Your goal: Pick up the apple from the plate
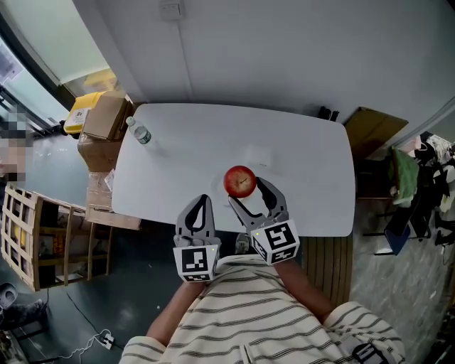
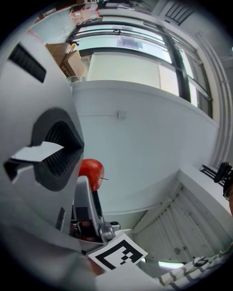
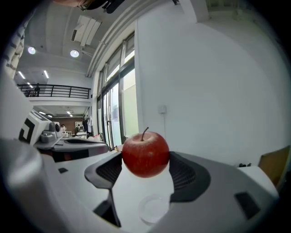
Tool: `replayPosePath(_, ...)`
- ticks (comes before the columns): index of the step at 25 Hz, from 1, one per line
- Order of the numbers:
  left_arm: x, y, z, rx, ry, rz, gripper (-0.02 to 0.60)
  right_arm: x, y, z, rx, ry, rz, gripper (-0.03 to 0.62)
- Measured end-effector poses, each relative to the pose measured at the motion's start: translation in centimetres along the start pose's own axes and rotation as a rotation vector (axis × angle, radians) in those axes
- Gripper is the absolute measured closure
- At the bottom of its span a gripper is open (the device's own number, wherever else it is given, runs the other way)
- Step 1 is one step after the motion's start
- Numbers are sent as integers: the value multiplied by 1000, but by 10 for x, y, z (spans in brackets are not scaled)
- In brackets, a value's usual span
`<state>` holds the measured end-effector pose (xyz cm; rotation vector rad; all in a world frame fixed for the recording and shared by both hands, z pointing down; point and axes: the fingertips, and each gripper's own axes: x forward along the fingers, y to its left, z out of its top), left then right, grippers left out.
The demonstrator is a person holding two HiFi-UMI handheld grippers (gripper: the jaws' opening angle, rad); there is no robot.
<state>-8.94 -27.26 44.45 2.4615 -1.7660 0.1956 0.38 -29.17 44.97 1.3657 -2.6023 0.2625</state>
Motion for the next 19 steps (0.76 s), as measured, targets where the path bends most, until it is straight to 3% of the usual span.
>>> replayPosePath(19, 1, 2, 2, 2, -12, -19, 577, 2, -2, 2, 0, -9, -29, 253)
